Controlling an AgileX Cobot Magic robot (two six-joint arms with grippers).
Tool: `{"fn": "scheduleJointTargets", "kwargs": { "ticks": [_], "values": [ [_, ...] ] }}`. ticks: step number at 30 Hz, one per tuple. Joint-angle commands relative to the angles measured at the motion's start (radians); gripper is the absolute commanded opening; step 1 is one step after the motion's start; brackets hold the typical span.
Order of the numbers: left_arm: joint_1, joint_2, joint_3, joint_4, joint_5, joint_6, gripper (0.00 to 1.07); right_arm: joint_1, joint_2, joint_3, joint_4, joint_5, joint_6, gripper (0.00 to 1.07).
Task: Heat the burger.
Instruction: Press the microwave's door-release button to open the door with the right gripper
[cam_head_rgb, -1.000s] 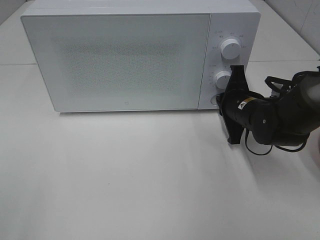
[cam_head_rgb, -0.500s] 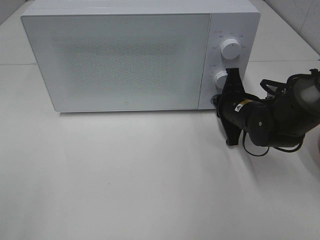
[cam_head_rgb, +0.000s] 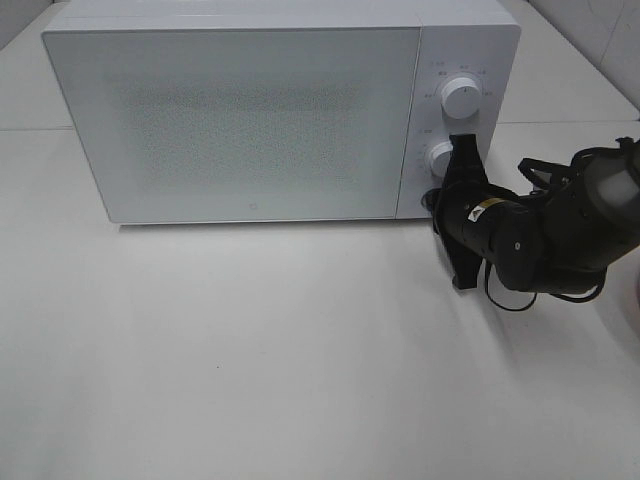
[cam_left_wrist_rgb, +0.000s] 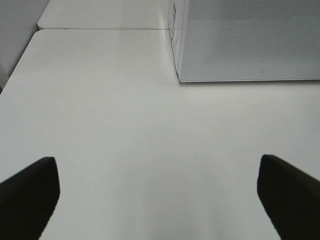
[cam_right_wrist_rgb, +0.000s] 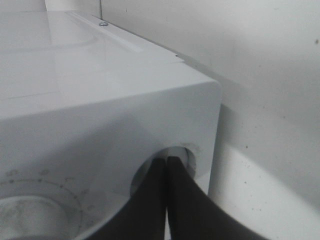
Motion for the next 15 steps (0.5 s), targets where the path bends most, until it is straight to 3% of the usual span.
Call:
{"fn": "scheduleJointTargets", "kwargs": {
  "ticks": [1,15],
  "values": [
    [-0.005,-0.017,0.001,-0.001,-0.007,-0.005,1.05,-0.015,-0.006,-0.045,0.023,-0.164,-0.028,0.0],
    [-0.005,-0.017,0.001,0.0,-0.007,-0.005,1.05,-0.042,0.005,-0.157,0.038,-0.132,-0.054,0.0]
  ]
}}
